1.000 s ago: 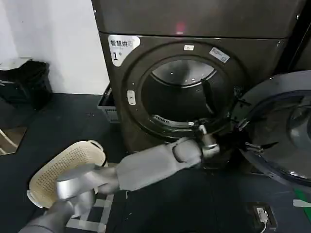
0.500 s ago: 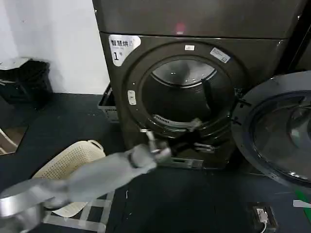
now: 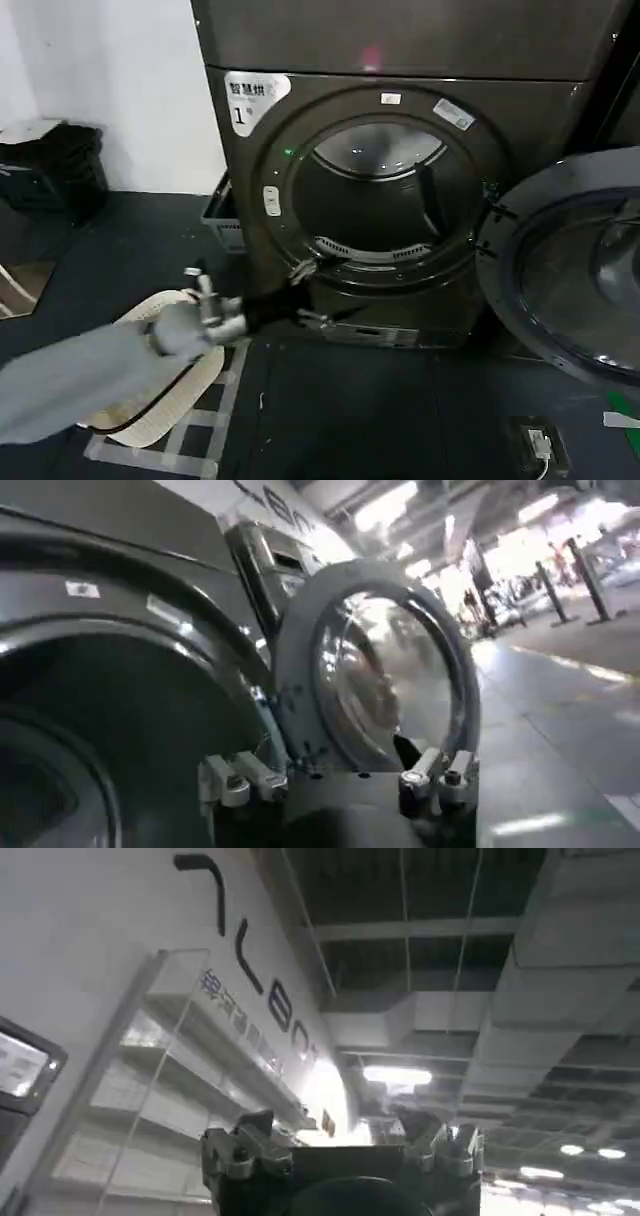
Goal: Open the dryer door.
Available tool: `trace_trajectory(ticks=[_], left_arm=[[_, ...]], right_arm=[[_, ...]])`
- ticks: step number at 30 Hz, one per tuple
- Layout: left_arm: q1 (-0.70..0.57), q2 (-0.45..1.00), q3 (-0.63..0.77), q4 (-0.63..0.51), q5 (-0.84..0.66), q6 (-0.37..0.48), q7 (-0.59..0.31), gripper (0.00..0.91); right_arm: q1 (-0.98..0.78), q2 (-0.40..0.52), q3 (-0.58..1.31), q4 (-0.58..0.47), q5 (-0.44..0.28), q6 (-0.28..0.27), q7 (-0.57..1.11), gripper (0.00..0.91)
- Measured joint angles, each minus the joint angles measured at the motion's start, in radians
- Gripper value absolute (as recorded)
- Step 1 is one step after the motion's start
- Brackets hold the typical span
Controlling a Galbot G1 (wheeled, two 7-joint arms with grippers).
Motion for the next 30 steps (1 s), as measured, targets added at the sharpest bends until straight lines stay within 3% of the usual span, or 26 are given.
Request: trace_trajectory(ticks=[12,23,30], left_arm=[[-0.206,0.034,0.178,0.08,0.192,0.242,0.104,0.907],[-0.563,-0.036,0.531,0.178,0.319,0.236,0.152,0.907],[-0.665,-0.091,0.659,0.249,0.368,0.212,0.192,0.907]], right_arm=[[-0.016,-0.006,0.021,-0.012,0.008,-0.004,-0.007,0.907],[-0.023,-0.008,0.032,-0.01,0.005,-0.003,-0.012,0.907],[-0.025,-0.006,0.036,-0.017,0.003,0.0,-0.014,0.907]])
